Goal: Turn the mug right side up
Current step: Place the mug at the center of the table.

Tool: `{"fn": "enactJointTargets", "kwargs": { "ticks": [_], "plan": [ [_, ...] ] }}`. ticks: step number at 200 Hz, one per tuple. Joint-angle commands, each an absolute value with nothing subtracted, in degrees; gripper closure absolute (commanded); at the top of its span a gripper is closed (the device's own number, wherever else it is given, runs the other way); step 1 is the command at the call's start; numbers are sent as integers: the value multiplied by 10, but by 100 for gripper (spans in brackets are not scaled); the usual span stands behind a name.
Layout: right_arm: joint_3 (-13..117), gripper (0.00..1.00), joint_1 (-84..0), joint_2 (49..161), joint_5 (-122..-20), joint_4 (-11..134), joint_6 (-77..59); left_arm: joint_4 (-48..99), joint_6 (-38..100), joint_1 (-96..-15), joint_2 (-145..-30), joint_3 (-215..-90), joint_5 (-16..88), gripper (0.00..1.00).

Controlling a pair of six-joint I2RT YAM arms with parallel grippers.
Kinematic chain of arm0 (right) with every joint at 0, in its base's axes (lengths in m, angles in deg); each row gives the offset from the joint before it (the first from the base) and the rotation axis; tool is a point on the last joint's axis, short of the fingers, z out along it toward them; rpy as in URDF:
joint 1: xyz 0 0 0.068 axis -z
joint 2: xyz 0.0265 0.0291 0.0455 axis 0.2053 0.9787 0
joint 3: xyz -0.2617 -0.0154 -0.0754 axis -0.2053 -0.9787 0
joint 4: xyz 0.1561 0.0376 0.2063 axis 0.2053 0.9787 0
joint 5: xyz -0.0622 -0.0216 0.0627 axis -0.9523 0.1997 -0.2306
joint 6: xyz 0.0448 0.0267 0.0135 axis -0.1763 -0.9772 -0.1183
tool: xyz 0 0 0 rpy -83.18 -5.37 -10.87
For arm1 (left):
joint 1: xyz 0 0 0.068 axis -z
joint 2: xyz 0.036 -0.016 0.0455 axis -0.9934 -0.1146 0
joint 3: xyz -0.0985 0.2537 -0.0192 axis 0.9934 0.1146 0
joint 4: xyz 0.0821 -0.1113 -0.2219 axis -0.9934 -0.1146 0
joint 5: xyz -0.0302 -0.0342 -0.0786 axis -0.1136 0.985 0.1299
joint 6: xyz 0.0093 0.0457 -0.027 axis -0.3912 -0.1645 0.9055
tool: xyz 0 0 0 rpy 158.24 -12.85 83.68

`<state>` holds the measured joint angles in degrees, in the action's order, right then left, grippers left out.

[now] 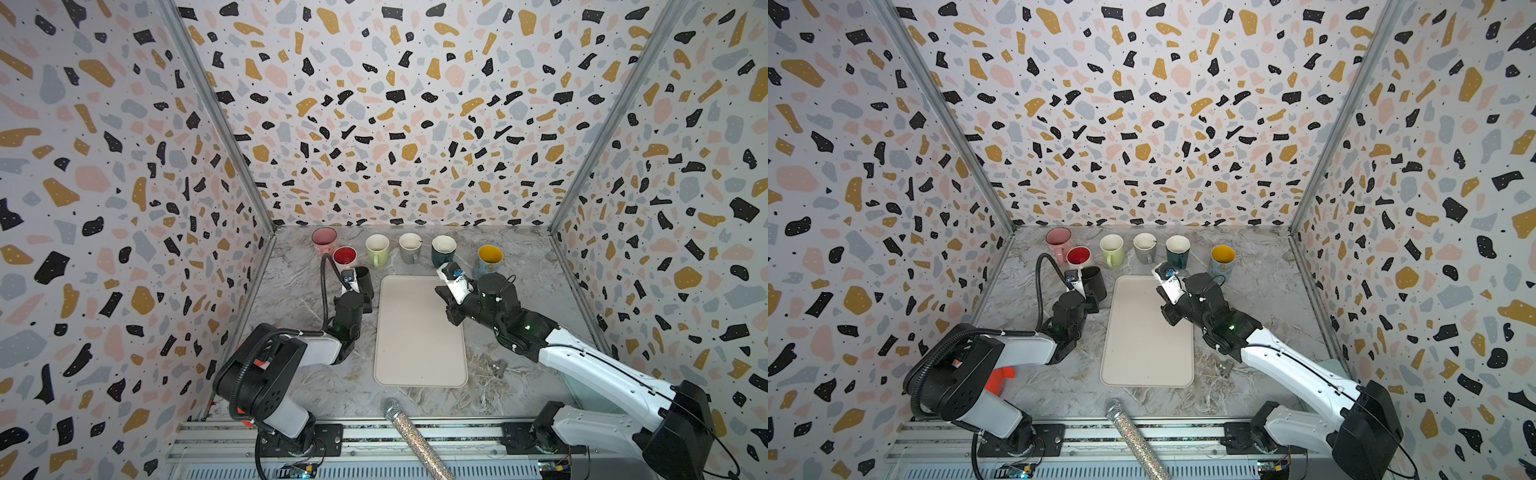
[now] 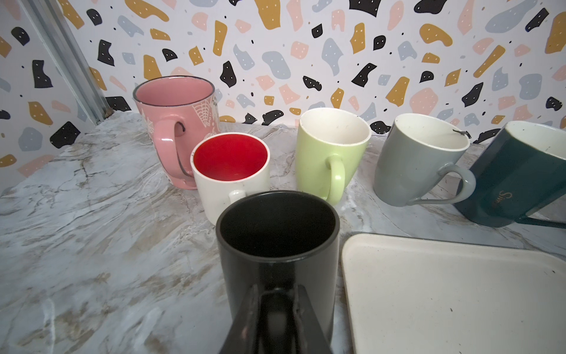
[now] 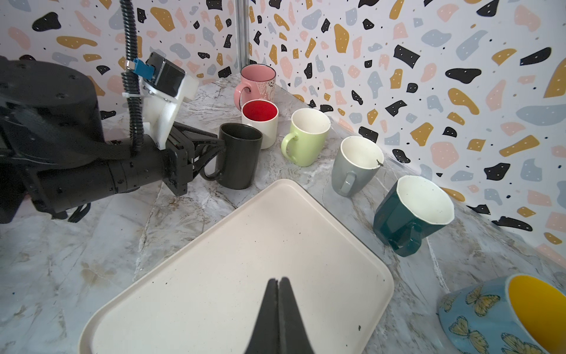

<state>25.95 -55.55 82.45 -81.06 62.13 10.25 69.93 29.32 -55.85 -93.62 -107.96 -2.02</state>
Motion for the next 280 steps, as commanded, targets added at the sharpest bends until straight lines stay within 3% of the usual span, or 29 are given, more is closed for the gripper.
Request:
{"fn": "enactJointTargets", "kwargs": {
  "ticks": [1, 43, 70, 86, 131, 150, 151, 156, 159, 205, 244, 267, 280],
  "plan": [
    [252, 100, -553, 808, -807, 607, 93, 704, 288, -551, -936, -1098, -27, 100],
    [250, 100, -552, 806, -806, 607, 91, 687, 298, -548, -935, -1095, -32, 100],
    [247, 100, -553, 803, -806, 606, 88, 671, 304, -545, -934, -1096, -37, 88],
    [246, 100, -552, 801, -805, 605, 87, 664, 306, -543, -932, -1095, -35, 75],
    [240, 100, -552, 788, -805, 607, 82, 653, 316, -542, -923, -1087, -27, 62],
    [237, 100, -552, 782, -805, 606, 80, 648, 323, -541, -912, -1081, -27, 42],
    [237, 100, -552, 782, -805, 606, 79, 647, 324, -541, -911, -1081, -28, 39],
    [236, 100, -553, 780, -805, 606, 78, 642, 326, -541, -906, -1079, -27, 7],
    [236, 100, -553, 780, -805, 607, 77, 637, 327, -541, -902, -1078, -27, 1],
    [246, 100, -540, 767, -804, 630, 61, 521, 344, -534, -738, -1063, -35, 0],
    [266, 60, -474, 770, -796, 676, 46, 377, 334, -534, -578, -1091, -200, 0],
    [262, 27, -417, 776, -828, 681, 34, 369, 292, -536, -563, -1110, -250, 0],
    [254, 20, -375, 786, -851, 675, 21, 376, 256, -538, -581, -1111, -298, 0]
  ]
}}
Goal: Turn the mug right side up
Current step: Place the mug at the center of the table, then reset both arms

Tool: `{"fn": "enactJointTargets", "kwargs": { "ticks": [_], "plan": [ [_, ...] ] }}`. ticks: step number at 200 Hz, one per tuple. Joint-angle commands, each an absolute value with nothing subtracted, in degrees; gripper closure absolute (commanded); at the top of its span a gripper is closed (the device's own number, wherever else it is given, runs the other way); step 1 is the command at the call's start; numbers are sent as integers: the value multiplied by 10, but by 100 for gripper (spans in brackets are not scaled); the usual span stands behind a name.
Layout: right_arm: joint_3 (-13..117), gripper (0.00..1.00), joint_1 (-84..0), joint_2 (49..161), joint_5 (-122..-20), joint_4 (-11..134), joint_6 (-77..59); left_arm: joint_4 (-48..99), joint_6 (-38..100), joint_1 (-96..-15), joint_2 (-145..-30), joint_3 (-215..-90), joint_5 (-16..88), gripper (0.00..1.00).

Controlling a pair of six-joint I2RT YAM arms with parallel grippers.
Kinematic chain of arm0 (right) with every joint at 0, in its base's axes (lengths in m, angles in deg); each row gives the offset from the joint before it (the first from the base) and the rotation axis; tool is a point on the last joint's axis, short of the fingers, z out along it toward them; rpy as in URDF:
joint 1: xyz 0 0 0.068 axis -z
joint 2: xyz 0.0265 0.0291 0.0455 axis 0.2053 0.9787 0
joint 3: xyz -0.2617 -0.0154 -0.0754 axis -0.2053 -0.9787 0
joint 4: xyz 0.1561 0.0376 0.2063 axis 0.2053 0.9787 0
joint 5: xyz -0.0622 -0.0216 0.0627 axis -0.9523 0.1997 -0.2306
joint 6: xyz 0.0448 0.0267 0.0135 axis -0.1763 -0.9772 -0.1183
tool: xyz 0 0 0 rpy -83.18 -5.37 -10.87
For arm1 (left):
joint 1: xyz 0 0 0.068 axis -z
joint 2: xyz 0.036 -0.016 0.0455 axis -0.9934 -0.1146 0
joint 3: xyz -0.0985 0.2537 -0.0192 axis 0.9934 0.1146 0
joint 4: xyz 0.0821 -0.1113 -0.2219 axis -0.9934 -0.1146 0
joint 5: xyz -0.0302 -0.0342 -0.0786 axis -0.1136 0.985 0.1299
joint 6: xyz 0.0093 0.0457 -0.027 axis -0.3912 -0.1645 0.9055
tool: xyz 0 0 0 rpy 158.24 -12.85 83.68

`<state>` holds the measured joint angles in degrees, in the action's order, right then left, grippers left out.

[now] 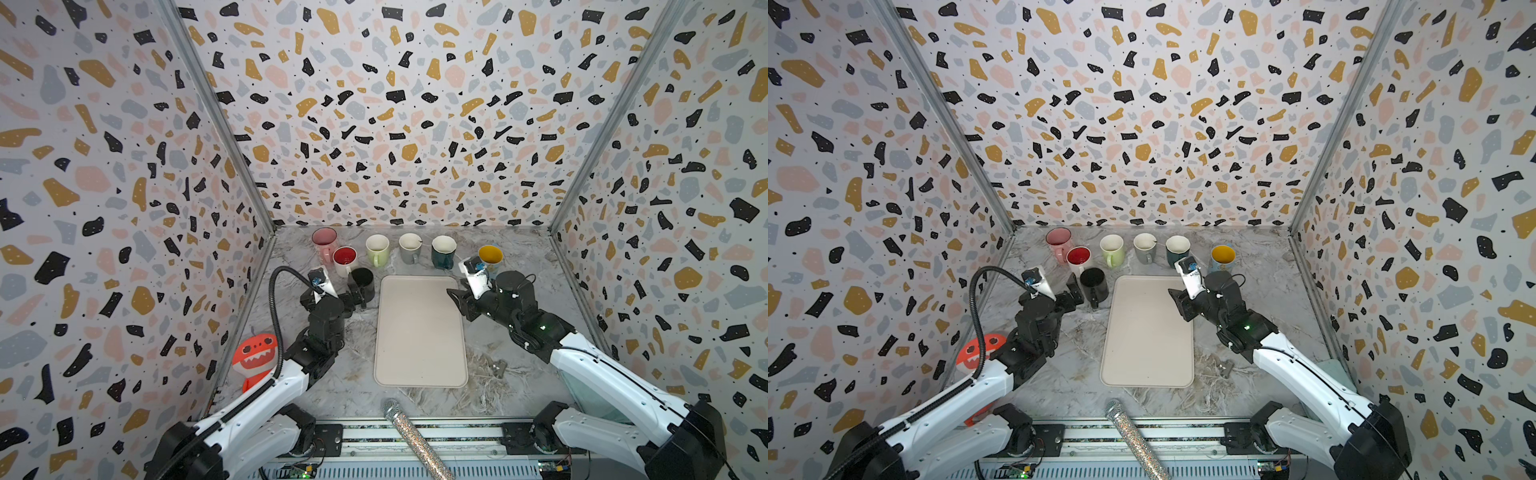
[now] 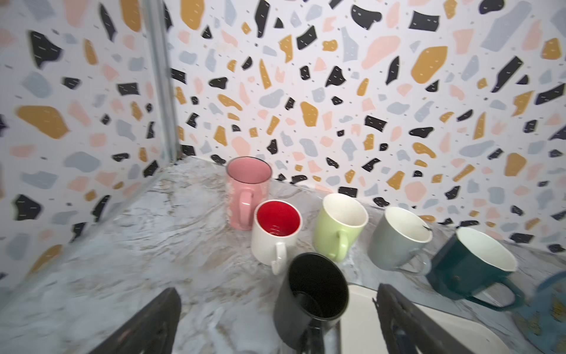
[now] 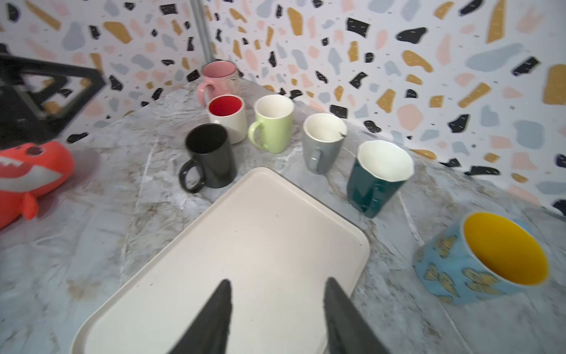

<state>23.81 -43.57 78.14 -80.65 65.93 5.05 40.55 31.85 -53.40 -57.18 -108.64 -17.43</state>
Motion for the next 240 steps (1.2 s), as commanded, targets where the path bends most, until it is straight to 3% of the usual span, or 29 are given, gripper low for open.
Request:
{"fn": "enactJointTargets", "kwargs": {
  "ticks": [1, 20, 38, 82, 141, 199, 240],
  "plan": [
    [254, 20, -372, 787, -854, 674, 20, 378, 253, -539, -583, -1110, -303, 0],
    [235, 14, -301, 810, -876, 652, -5, 413, 216, -560, -631, -1103, -370, 0],
    [206, 13, -241, 841, -881, 611, -17, 435, 212, -597, -671, -1088, -360, 0],
    [123, 13, -178, 896, -909, 461, -9, 654, 165, -655, -690, -955, -292, 0],
    [21, 13, -154, 964, -913, 223, 35, 806, 170, -737, -723, -884, -151, 0],
    [-54, 18, -154, 1008, -849, 45, 76, 937, 148, -749, -839, -882, -72, 0],
    [-117, 19, -157, 1021, -805, -79, 97, 916, 155, -759, -848, -895, -58, 0]
  ]
}}
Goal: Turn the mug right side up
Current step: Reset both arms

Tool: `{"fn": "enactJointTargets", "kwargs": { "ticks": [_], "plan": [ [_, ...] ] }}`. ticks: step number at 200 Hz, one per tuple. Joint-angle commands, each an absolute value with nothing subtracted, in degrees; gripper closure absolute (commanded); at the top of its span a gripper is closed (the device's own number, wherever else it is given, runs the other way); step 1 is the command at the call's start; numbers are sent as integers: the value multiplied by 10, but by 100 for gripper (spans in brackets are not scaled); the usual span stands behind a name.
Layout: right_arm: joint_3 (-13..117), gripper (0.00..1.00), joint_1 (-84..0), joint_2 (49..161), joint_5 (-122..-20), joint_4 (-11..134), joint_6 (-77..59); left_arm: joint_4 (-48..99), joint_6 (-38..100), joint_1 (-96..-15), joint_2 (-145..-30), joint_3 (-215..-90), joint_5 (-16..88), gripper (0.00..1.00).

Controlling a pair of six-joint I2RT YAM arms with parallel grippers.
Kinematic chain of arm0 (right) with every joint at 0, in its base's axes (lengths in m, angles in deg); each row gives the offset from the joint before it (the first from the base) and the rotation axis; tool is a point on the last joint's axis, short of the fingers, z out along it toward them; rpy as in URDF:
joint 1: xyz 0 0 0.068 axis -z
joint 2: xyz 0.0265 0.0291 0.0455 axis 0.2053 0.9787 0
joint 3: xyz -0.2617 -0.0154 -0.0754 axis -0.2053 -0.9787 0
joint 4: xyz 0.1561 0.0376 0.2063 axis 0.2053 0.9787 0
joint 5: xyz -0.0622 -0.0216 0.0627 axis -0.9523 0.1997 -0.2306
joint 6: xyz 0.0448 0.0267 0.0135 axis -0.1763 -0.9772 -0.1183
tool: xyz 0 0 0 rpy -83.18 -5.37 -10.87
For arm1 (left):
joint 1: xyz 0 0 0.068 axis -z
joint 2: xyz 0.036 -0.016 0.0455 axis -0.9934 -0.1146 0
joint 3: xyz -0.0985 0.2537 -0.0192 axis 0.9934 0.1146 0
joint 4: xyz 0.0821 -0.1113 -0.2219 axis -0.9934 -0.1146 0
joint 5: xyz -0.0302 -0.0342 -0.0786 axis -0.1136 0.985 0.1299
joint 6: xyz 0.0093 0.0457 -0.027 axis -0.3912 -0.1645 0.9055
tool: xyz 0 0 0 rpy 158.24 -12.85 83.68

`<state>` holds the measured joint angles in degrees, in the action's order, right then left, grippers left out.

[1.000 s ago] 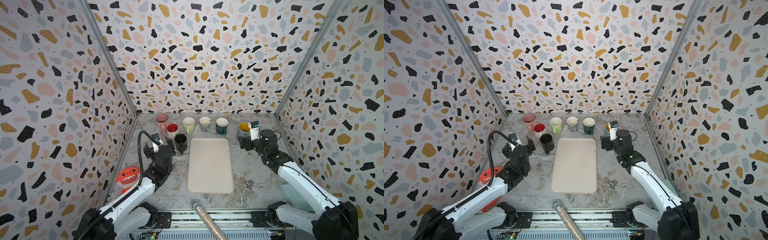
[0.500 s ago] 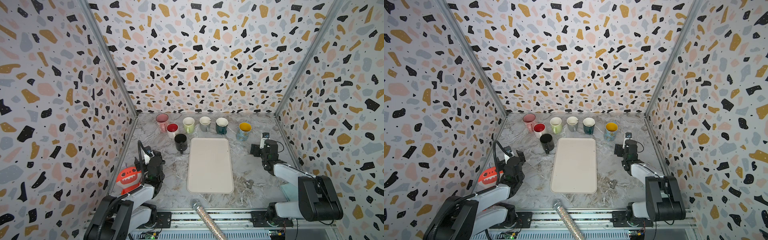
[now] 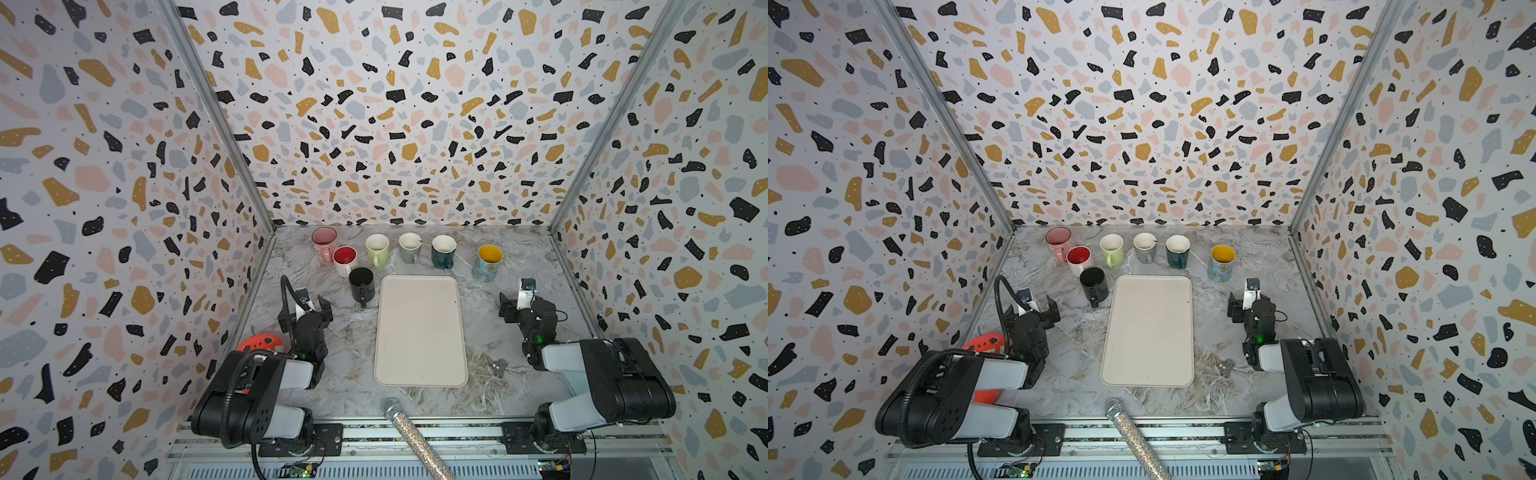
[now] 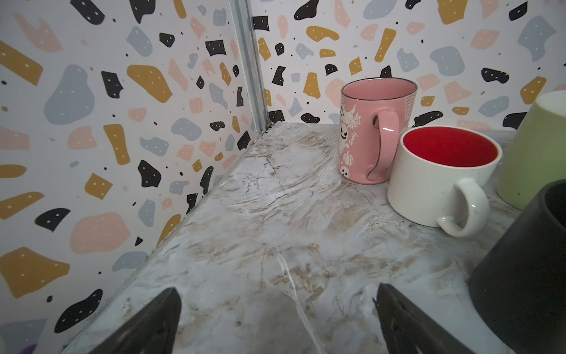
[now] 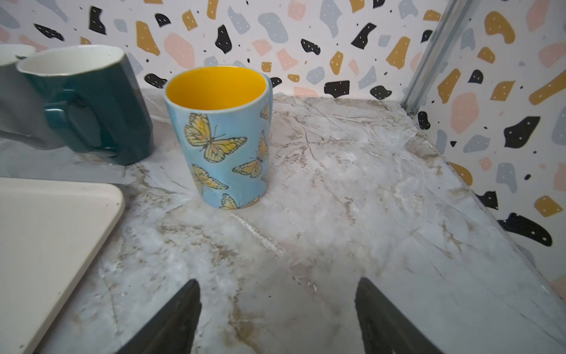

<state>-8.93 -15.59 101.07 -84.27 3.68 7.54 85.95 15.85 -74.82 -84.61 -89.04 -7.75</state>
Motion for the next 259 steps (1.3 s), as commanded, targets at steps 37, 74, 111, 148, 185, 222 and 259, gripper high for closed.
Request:
{"fn": "enactJointTargets", "kwargs": {
  "ticks": [37, 74, 111, 148, 185, 222, 259],
  "plan": [
    [-118, 16, -153, 1023, -799, -78, 94, 908, 158, -760, -848, -898, -58, 0],
    [-118, 1, -153, 1024, -802, -79, 93, 908, 158, -761, -848, -899, -57, 0],
    [-121, 1, -152, 1020, -801, -82, 95, 908, 158, -761, -847, -898, -57, 0],
    [-121, 1, -152, 1021, -801, -82, 95, 909, 158, -761, -846, -896, -57, 0],
    [-121, 1, -153, 1021, -801, -82, 94, 909, 158, -761, -846, -896, -57, 0],
    [-115, 1, -153, 1026, -801, -75, 93, 909, 158, -761, -846, -896, -57, 0],
    [-118, 1, -153, 1024, -802, -78, 94, 909, 159, -761, -846, -896, -58, 0]
  ]
}}
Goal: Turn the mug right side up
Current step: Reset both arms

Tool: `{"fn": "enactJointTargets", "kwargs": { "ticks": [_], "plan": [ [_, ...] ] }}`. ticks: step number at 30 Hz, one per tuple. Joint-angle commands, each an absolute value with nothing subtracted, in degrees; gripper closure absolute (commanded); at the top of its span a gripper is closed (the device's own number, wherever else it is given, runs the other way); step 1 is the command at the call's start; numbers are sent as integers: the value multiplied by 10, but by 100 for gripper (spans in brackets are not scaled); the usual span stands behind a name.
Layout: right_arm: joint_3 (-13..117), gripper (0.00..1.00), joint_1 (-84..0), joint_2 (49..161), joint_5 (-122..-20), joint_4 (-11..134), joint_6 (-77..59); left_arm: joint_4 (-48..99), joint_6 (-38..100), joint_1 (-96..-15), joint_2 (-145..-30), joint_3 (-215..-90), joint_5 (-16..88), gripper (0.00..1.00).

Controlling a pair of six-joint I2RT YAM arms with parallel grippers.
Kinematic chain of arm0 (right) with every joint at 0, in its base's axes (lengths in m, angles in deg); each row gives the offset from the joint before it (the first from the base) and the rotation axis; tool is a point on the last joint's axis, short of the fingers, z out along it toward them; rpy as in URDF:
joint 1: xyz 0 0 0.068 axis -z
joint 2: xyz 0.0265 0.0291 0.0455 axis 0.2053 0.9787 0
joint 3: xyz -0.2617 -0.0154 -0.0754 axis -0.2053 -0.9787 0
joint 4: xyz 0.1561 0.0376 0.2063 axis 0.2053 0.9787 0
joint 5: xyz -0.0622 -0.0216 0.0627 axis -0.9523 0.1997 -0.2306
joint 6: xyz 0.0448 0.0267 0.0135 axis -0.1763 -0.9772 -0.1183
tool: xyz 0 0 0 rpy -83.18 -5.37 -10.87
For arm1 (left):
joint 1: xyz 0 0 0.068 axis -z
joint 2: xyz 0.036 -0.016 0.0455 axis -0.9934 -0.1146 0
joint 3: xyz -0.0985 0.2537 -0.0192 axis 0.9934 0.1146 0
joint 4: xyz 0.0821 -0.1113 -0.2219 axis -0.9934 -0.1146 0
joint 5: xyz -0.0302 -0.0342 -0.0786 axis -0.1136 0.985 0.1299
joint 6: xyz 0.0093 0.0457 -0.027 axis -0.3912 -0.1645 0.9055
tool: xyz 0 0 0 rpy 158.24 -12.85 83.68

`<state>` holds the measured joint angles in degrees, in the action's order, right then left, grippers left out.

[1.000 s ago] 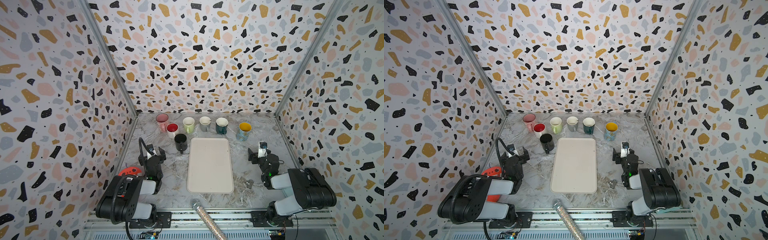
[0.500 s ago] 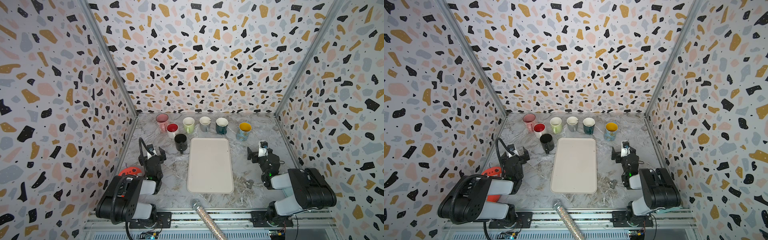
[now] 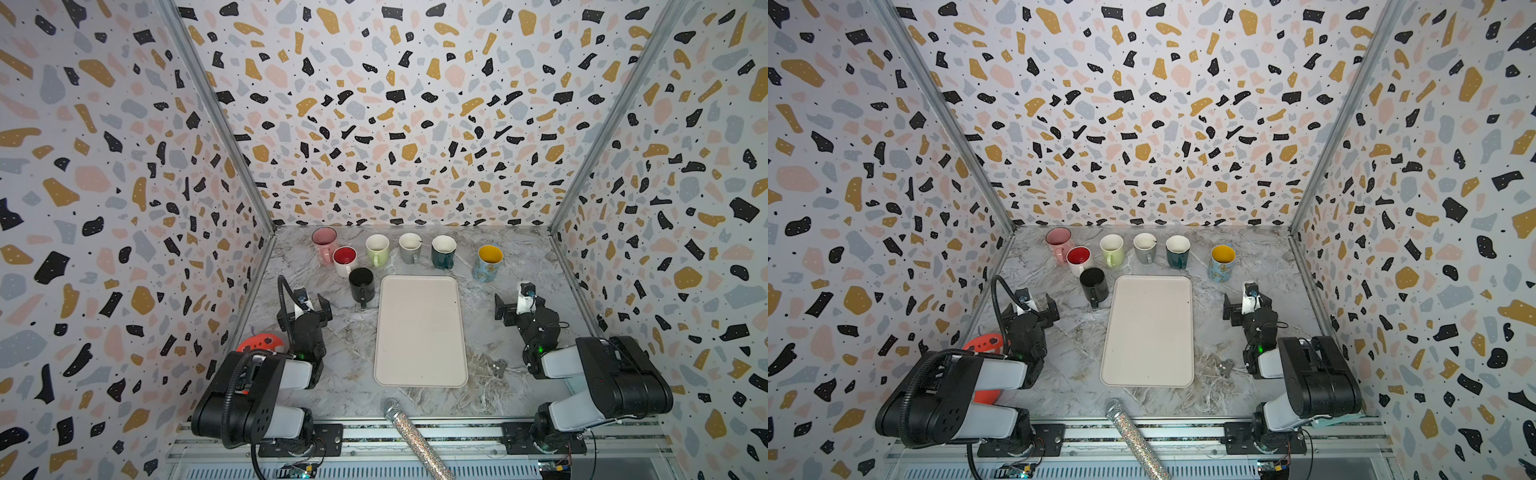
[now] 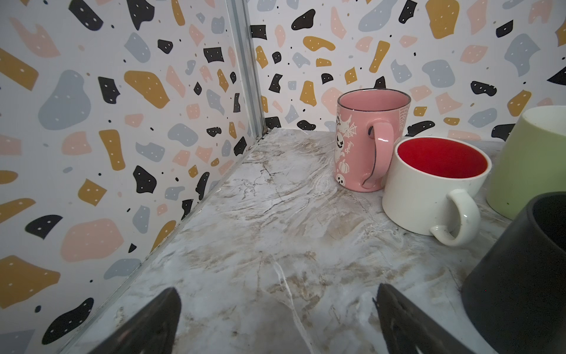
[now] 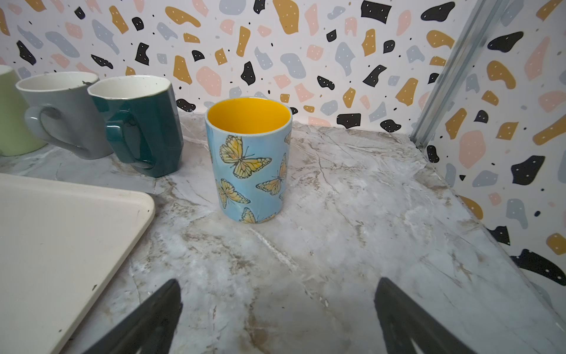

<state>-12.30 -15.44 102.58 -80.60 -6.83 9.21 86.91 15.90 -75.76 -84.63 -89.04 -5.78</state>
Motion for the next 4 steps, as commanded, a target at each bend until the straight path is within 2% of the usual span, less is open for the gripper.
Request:
{"fn": "enactJointTargets", "kwargs": {
  "ticks": [1, 4],
  "plan": [
    [-118, 1, -153, 1023, -802, -79, 94, 909, 158, -761, -846, -896, -58, 0],
    [-121, 1, -153, 1022, -803, -83, 95, 909, 158, -761, -846, -896, -58, 0]
  ]
}}
